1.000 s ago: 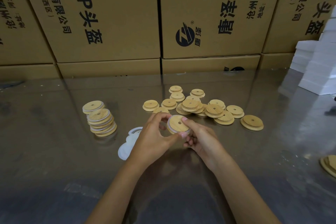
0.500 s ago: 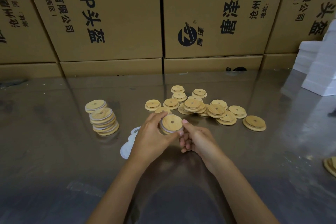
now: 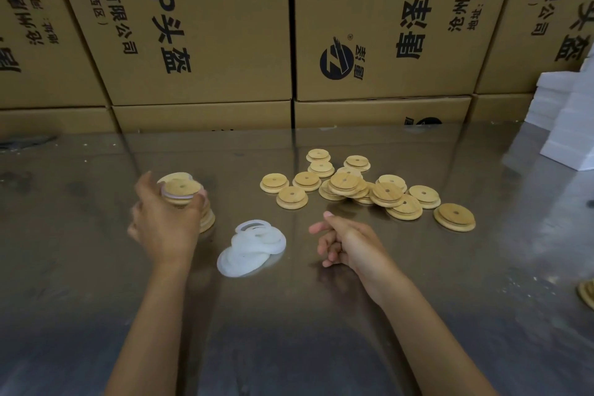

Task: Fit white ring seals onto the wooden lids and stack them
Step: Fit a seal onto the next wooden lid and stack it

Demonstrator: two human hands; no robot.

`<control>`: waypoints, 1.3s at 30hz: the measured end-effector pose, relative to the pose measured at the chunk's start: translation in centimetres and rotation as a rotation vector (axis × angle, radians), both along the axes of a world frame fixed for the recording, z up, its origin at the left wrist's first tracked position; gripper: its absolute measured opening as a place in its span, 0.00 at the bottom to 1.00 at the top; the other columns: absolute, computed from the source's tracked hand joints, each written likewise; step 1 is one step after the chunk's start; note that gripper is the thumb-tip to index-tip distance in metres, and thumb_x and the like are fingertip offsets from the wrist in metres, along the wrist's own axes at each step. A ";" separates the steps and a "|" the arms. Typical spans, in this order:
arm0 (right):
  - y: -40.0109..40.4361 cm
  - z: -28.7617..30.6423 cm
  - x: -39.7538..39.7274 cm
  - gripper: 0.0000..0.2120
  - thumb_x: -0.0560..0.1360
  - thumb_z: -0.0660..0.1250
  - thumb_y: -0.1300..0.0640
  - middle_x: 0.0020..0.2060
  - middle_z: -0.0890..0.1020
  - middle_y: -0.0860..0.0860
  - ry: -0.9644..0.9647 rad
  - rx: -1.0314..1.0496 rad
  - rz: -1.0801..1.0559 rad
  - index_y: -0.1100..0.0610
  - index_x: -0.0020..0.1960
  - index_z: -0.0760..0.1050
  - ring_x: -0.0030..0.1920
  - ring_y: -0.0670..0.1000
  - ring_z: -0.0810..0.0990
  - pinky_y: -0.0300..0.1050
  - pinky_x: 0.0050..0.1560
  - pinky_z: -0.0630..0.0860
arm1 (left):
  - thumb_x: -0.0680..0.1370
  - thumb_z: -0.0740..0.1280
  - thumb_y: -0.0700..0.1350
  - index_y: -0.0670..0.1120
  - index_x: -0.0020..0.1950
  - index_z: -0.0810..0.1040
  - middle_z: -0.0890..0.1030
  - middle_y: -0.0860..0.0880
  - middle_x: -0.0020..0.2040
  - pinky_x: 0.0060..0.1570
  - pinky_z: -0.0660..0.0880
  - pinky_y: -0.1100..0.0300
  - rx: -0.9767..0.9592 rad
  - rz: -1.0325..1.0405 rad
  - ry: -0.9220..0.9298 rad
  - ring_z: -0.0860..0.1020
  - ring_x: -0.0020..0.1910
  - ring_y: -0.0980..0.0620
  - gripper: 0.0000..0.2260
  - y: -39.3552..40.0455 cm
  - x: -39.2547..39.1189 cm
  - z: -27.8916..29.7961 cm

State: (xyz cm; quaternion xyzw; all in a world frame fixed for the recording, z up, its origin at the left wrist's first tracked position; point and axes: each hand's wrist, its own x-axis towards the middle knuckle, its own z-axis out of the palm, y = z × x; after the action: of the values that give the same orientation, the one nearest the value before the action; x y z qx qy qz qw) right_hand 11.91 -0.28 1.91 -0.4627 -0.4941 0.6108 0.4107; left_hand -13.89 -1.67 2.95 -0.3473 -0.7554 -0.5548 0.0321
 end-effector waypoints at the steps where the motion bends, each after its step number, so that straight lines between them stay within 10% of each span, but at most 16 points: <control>1: 0.0 0.1 0.0 0.18 0.83 0.61 0.50 0.29 0.77 0.54 -0.001 -0.006 -0.003 0.62 0.48 0.83 0.27 0.48 0.70 0.42 0.32 0.78 | 0.70 0.75 0.51 0.47 0.72 0.63 0.76 0.45 0.65 0.66 0.62 0.43 -0.012 -0.010 -0.034 0.68 0.67 0.40 0.35 0.0 -0.3 -0.3; 8: -0.1 0.3 -0.1 0.17 0.83 0.60 0.52 0.29 0.76 0.55 0.008 -0.023 -0.014 0.64 0.50 0.82 0.27 0.48 0.70 0.42 0.32 0.77 | 0.68 0.77 0.52 0.46 0.67 0.69 0.73 0.41 0.64 0.62 0.66 0.41 -0.038 0.041 -0.002 0.67 0.66 0.37 0.32 0.1 -0.2 -0.5; 15: -0.2 0.4 0.0 0.18 0.84 0.60 0.53 0.29 0.76 0.55 0.012 -0.024 -0.019 0.65 0.50 0.81 0.27 0.49 0.70 0.42 0.33 0.77 | 0.73 0.66 0.45 0.47 0.49 0.78 0.81 0.47 0.40 0.55 0.66 0.49 0.045 -0.002 0.121 0.72 0.52 0.41 0.06 0.0 0.5 -0.1; 23: -0.1 0.3 -0.1 0.18 0.83 0.60 0.52 0.28 0.77 0.55 0.011 -0.030 -0.024 0.64 0.49 0.82 0.27 0.49 0.70 0.41 0.31 0.77 | 0.75 0.64 0.42 0.46 0.62 0.79 0.80 0.36 0.52 0.61 0.66 0.45 -0.020 -0.002 0.114 0.71 0.61 0.37 0.16 -0.2 0.7 -0.2; 39: 0.9 -1.2 -0.3 0.11 0.80 0.62 0.62 0.37 0.80 0.52 -0.059 0.083 -0.241 0.57 0.44 0.81 0.37 0.48 0.78 0.42 0.40 0.79 | 0.73 0.67 0.38 0.47 0.50 0.82 0.82 0.52 0.53 0.55 0.66 0.54 -0.068 -0.480 0.496 0.75 0.56 0.48 0.09 0.2 9.2 -1.4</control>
State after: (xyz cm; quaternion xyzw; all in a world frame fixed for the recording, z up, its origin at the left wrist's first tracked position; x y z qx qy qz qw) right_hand 11.58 0.64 0.76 -0.5191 -0.4718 0.5220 0.4852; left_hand -4.70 -1.45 1.57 -0.6402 -0.6393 -0.4197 0.0719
